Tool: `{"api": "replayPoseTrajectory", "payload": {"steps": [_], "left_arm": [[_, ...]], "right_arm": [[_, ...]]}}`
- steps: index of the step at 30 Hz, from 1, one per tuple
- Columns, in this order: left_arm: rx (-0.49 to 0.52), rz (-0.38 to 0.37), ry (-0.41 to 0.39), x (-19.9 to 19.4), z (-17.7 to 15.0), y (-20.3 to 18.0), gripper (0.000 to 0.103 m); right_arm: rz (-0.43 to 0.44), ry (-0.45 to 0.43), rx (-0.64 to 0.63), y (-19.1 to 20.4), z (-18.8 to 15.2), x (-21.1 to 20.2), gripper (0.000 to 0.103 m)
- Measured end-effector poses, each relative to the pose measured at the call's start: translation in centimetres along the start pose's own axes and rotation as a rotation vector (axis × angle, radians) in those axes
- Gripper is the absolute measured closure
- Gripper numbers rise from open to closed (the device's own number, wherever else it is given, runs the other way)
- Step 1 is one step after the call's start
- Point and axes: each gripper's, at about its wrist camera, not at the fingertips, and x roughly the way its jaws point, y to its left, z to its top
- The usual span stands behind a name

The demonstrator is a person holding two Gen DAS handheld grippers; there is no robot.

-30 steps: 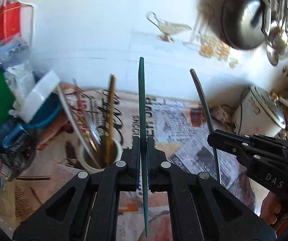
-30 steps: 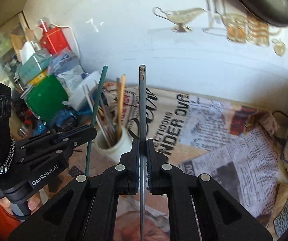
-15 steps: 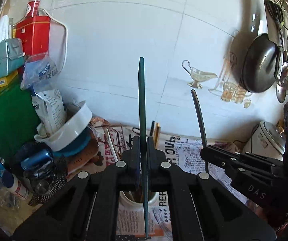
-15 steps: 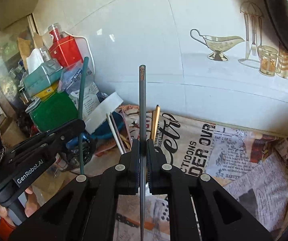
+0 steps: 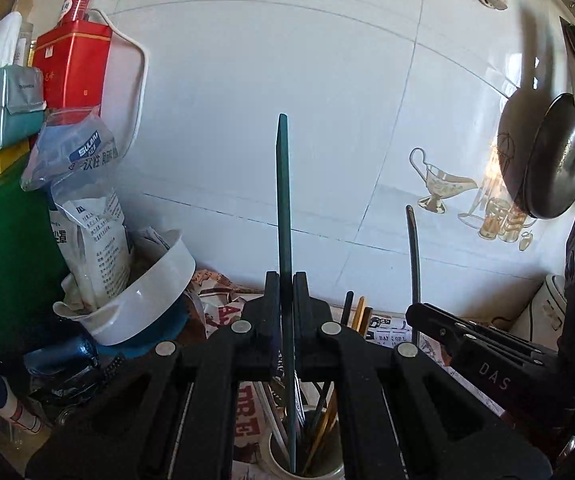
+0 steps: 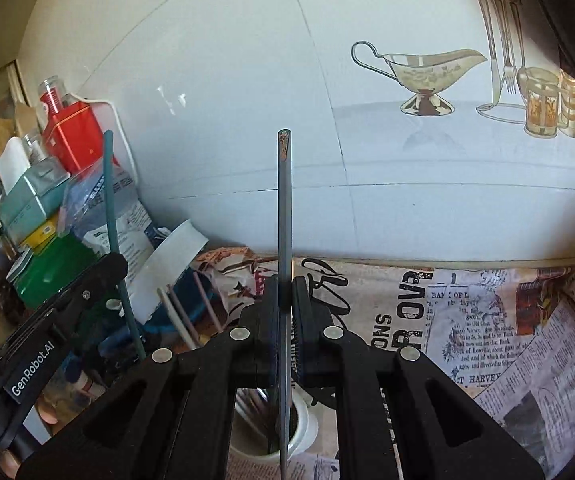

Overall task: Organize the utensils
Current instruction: 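Drop the grey chopstick into the white cup while the left tool drops the teal one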

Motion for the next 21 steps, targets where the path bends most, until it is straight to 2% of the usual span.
{"api": "replayPoseTrajectory", "payload": {"steps": [7,13,21], "left_arm": [[-0.059,-0.015,-0.001,2.7,-1.4,1.2,0.099],[-0.023,-0.013,0.033,3.9,-3.7,0.8,0.099],[-0.012,-0.017,0.101,4.3,-5.9,1.1,0.099]], "right_arm": [[-0.017,-0.048,0.068,-0.6,-0.3,2.5,0.097],[-0.022,-0.082,0.071,-0.4,-1.2,3.1,0.097],[-0.02,-0.046,0.049,-0.5,-2.3,4.1,0.097]]}}
